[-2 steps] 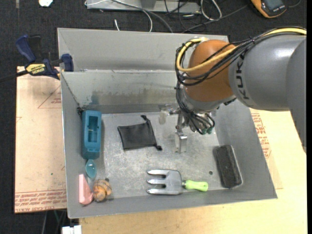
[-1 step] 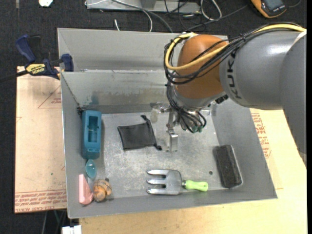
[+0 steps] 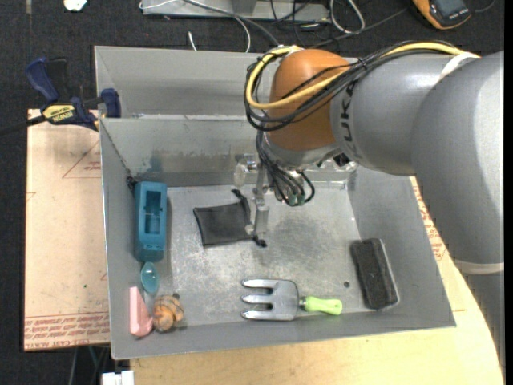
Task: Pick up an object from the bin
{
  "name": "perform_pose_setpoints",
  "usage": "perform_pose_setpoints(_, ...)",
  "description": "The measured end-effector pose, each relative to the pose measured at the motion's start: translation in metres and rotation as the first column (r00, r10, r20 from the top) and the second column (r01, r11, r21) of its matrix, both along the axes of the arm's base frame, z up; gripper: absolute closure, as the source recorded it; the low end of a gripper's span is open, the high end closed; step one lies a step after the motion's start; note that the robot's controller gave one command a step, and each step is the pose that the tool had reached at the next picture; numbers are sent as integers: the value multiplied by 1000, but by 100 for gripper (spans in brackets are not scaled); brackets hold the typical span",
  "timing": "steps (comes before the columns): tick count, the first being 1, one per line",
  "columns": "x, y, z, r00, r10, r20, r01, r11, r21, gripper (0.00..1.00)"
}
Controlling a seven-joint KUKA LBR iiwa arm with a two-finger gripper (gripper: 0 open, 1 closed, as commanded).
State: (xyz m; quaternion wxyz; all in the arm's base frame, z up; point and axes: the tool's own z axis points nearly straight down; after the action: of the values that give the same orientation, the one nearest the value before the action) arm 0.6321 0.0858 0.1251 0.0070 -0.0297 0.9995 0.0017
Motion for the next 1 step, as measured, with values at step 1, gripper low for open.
perform_pose_setpoints(1,11,15,-39,968,250,-6,-250,968,-1,0)
